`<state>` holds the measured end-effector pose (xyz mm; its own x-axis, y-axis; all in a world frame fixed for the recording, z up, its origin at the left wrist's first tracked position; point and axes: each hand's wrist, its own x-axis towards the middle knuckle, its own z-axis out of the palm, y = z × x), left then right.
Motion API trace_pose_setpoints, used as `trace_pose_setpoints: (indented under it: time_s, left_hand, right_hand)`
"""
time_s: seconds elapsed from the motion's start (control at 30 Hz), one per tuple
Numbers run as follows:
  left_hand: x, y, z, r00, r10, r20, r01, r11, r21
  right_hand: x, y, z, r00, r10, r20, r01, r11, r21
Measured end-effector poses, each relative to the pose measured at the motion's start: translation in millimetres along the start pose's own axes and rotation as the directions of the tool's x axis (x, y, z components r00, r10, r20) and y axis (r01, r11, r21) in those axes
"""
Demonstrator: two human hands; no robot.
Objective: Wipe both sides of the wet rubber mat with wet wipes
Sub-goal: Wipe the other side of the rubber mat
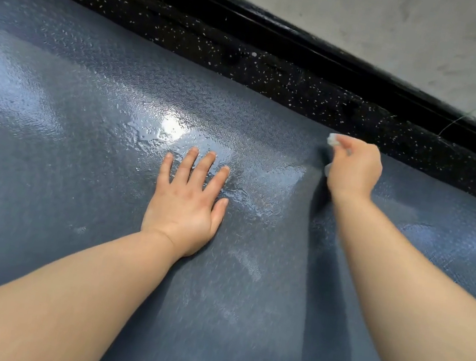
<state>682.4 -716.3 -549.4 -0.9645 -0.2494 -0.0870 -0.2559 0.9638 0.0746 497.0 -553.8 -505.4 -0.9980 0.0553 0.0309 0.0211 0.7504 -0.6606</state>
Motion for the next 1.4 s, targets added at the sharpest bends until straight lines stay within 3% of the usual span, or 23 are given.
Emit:
trace_pose_setpoints:
  time_s: [0.1,0.17,0.23,0.33,0.47,0.6,0.73,0.87,0.97,1.03,1.07,1.13,1.2,1.27,1.33,1.4]
  left_hand:
    - [0,0,-1,1.0,-0.002,0.001,0.002,1.0,-0.003]
    - [0,0,-1,1.0,-0.004,0.004,0.004,1.0,-0.005]
    - [0,0,-1,1.0,-0.004,0.007,0.004,1.0,-0.006]
    - [0,0,-1,1.0,-0.009,0.014,0.009,1.0,-0.012]
    - [0,0,-2,1.0,-0.008,0.016,0.008,1.0,-0.006]
    - [0,-1,-3,0.999,-0.005,0.032,0.005,1.0,-0.015]
    - [0,-1,-3,1.0,-0.005,0.027,0.006,1.0,-0.027]
    - [0,-1,-2,0.999,0.0,0.032,0.001,1.0,-0.027]
    - [0,-1,-3,1.0,0.003,0.03,-0.002,1.0,-0.026]
    - [-1,-1,-4,1.0,0.001,0.028,0.0,1.0,-0.017]
    - [-1,0,-4,1.0,0.0,0.03,0.001,1.0,-0.015]
    - [-1,-1,-5,0.999,-0.002,0.034,0.003,1.0,-0.024]
    - [-1,-1,-4,1.0,0.002,0.031,-0.001,1.0,-0.029]
    - [-1,-2,-3,1.0,0.005,0.03,-0.004,0.999,-0.039]
    - [-1,-2,-4,1.0,0.003,0.027,-0.002,0.999,-0.04]
    - [-1,-1,-5,1.0,0.0,0.029,0.002,0.999,-0.045]
  right_hand:
    - [18,9,10,0.992,0.122,-0.015,-0.123,0.991,-0.056]
    - [3,0,26,0.996,0.092,0.012,-0.09,0.99,-0.105]
    - [-27,-12,42,0.997,-0.033,0.074,0.04,0.994,-0.097]
    - [-75,-26,56,0.943,-0.257,0.212,0.27,0.962,-0.038]
    - [-75,-31,43,0.871,-0.378,0.313,0.357,0.926,0.124]
    - [-6,-20,19,0.987,-0.143,0.075,0.141,0.99,0.027]
    - [41,-7,18,0.992,0.113,-0.056,-0.113,0.994,-0.005]
    - [29,-25,47,0.993,0.113,-0.03,-0.117,0.978,-0.173]
    - [2,-50,67,0.99,-0.081,0.115,0.103,0.974,-0.2]
    - [-11,-59,73,0.931,-0.242,0.273,0.277,0.956,-0.096]
    - [-13,-61,70,0.906,-0.276,0.321,0.296,0.955,-0.011]
    - [-2,-56,60,0.928,-0.247,0.28,0.23,0.969,0.092]
    - [23,-41,45,0.987,-0.109,0.117,0.099,0.991,0.085]
    - [44,-26,30,0.998,0.06,0.02,-0.061,0.997,0.044]
    - [53,-21,28,0.985,0.161,0.057,-0.161,0.987,0.006]
    - [51,-28,39,0.986,0.136,0.099,-0.128,0.988,-0.088]
